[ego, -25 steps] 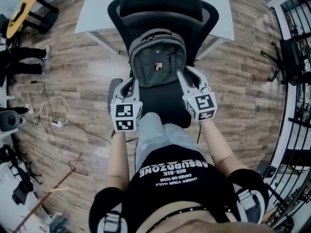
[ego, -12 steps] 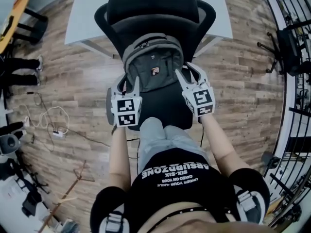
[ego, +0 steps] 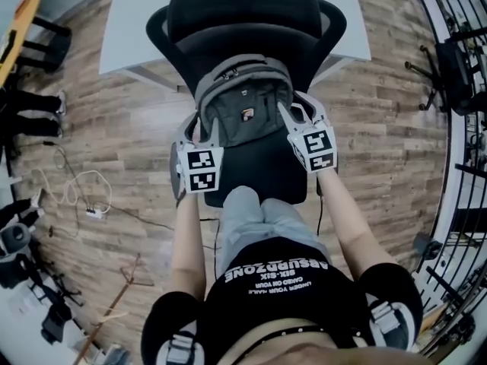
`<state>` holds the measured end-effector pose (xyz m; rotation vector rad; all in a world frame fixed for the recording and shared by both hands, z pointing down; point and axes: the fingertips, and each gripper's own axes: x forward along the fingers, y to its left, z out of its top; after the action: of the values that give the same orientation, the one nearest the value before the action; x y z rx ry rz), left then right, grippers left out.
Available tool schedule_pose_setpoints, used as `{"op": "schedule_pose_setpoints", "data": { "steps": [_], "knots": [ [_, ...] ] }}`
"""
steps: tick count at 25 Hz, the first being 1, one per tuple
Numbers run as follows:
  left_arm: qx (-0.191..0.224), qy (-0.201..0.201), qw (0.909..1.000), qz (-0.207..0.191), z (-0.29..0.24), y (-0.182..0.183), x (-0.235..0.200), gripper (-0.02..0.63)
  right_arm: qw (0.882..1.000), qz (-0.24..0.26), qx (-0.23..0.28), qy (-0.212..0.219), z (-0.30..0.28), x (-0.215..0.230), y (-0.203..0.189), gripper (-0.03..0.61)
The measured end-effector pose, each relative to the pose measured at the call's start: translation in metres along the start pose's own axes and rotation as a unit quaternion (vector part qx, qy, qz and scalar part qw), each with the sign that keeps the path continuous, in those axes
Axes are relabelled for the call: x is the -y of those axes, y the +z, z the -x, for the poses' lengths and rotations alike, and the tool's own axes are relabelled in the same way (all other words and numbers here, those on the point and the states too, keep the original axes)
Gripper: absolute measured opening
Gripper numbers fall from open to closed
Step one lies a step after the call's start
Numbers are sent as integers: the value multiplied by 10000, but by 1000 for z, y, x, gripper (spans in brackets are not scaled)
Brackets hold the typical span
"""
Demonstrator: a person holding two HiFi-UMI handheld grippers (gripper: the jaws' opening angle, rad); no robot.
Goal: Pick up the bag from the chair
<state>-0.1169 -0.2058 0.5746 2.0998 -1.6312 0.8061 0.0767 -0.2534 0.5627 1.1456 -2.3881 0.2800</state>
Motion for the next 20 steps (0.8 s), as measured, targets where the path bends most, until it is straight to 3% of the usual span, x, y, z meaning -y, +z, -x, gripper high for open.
{"op": "schedule_pose_setpoints", "data": {
  "steps": [20],
  "knots": [
    [-459, -299, 9985, -47, -48, -29, -15, 152, 9989, 30, -442, -155, -56, 20, -21, 160]
  ]
}}
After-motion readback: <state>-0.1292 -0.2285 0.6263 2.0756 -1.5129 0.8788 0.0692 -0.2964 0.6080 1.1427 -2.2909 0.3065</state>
